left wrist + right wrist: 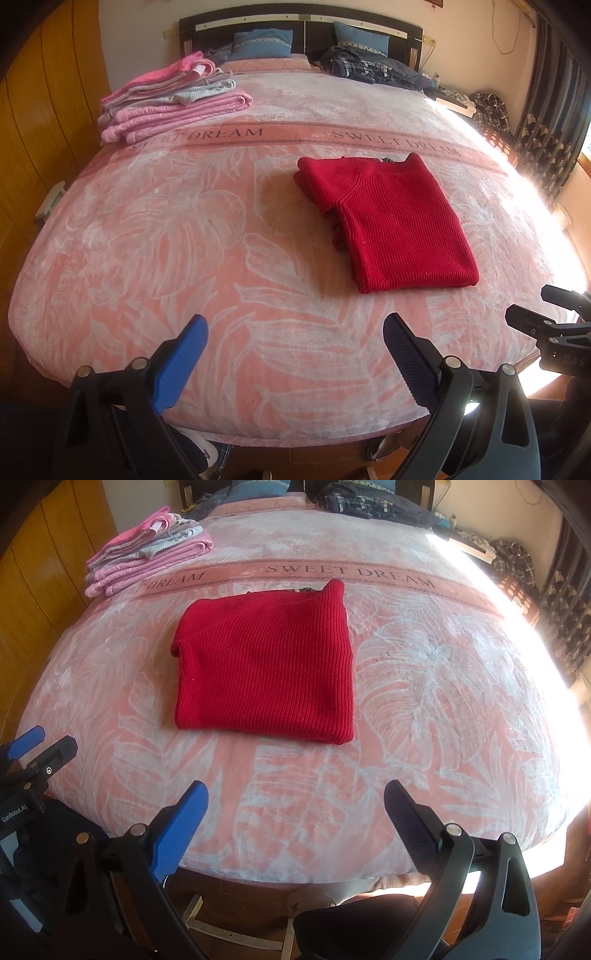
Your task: Fold small clothes
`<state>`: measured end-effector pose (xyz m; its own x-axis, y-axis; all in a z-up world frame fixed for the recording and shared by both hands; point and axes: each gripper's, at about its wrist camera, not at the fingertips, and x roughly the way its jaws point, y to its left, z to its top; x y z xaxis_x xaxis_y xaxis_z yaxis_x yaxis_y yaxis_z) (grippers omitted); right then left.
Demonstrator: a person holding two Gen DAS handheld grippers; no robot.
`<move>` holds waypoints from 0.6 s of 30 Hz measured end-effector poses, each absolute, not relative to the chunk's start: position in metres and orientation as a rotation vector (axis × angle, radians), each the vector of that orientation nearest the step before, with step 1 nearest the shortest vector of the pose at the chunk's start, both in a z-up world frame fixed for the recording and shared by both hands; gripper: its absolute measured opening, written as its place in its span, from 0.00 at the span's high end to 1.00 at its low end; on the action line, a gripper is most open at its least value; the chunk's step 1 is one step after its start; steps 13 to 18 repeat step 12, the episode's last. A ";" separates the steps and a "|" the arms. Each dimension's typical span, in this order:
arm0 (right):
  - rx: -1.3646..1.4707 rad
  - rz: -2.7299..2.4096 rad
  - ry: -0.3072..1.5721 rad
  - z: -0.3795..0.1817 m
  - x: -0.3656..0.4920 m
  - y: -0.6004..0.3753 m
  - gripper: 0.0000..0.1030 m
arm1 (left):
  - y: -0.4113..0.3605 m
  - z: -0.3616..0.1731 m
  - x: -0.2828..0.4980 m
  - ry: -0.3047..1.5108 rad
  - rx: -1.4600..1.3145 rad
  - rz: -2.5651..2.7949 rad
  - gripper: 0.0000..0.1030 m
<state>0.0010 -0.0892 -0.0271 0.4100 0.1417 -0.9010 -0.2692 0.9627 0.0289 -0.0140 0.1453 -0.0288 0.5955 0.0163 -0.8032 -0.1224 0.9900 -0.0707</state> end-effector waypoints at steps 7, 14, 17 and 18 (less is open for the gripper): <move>-0.134 0.255 1.128 -0.028 0.002 -0.088 0.07 | 0.145 -0.029 -0.014 0.929 -0.123 0.083 0.07; -0.134 0.252 1.133 -0.030 0.002 -0.088 0.07 | 0.145 -0.029 -0.014 0.930 -0.123 0.082 0.07; -0.134 0.252 1.133 -0.030 0.002 -0.088 0.07 | 0.145 -0.029 -0.014 0.930 -0.123 0.082 0.07; -0.134 0.252 1.133 -0.030 0.002 -0.088 0.07 | 0.145 -0.029 -0.014 0.930 -0.123 0.082 0.07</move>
